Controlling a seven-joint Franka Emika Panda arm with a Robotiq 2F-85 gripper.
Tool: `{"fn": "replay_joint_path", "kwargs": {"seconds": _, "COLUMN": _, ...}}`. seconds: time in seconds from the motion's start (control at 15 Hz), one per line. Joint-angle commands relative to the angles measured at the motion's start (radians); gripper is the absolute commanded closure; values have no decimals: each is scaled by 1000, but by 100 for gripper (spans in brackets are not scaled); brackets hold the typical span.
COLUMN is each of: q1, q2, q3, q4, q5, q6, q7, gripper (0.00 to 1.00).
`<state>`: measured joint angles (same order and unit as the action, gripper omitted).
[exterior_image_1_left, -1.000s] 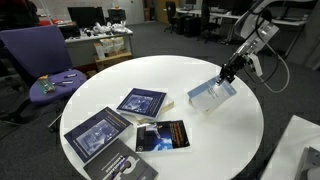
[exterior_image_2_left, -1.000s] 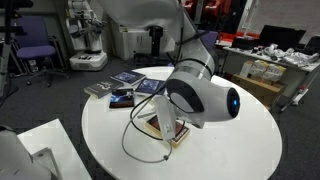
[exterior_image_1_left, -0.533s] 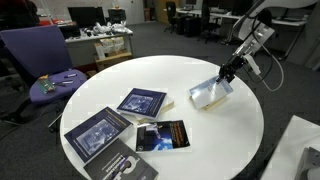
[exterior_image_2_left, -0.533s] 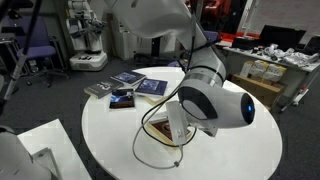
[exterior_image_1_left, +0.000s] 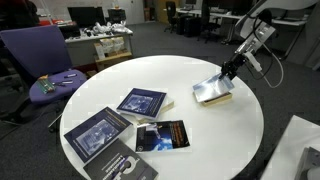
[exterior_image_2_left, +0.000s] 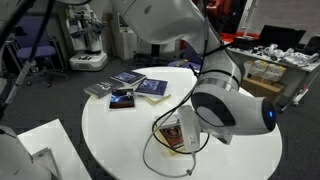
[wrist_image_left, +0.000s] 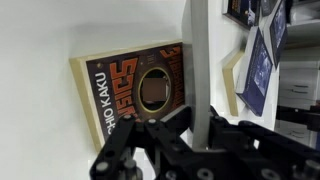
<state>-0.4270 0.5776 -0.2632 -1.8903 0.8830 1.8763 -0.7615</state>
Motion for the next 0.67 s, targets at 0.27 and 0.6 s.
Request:
{"fn": "replay_joint_path", "kwargs": {"seconds": 0.27, "q1": -46, "q2": 19, "q3": 21, "q4": 44, "q5": -32, "q6": -37, "q7": 5, "gripper": 96}}
{"fn": "replay_joint_path", "kwargs": {"seconds": 0.6, "q1": -51, "q2": 64, "q3": 8, "q4": 76, "q5": -48, "q6": -11, "q7": 35, "gripper": 96}}
